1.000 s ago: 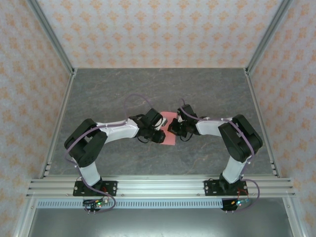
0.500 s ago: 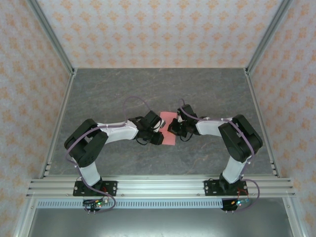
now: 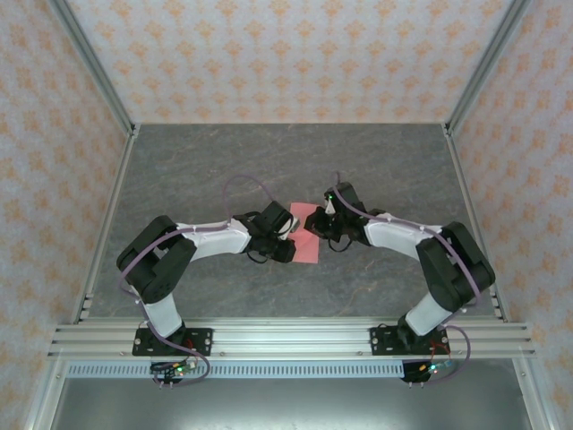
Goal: Fold a paper plane with a square sheet of paper (fold left side to right side)
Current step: Fold the triangle a second time at the center of the table.
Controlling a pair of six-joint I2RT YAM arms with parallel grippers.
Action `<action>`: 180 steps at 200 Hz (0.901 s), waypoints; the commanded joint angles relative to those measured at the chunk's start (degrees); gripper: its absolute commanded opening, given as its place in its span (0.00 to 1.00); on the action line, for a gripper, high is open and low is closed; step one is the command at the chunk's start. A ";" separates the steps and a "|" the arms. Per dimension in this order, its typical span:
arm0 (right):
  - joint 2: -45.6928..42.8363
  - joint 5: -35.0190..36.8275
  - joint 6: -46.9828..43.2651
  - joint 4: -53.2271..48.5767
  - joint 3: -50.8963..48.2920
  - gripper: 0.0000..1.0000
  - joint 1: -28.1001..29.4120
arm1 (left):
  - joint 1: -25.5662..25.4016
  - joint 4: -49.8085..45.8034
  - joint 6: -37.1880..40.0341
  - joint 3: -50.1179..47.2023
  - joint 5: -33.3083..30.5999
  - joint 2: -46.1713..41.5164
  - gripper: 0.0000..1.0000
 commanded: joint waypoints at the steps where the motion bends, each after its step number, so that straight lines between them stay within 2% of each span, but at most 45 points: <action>1: -0.65 1.01 -0.31 -1.50 -0.83 0.09 1.01 | 0.16 0.07 -0.20 -1.17 -2.38 1.75 0.16; 38: 2.54 -0.81 2.90 2.09 -0.50 0.09 3.34 | 0.15 0.05 -0.02 -1.07 -2.38 1.90 0.16; 107: 7.99 -1.22 7.01 6.34 0.48 0.07 3.81 | 0.11 0.24 -0.09 -1.08 -2.43 2.01 0.15; 180: 10.97 0.45 5.15 0.17 2.67 0.06 3.95 | -0.26 -0.21 0.02 -0.21 -2.39 2.59 0.15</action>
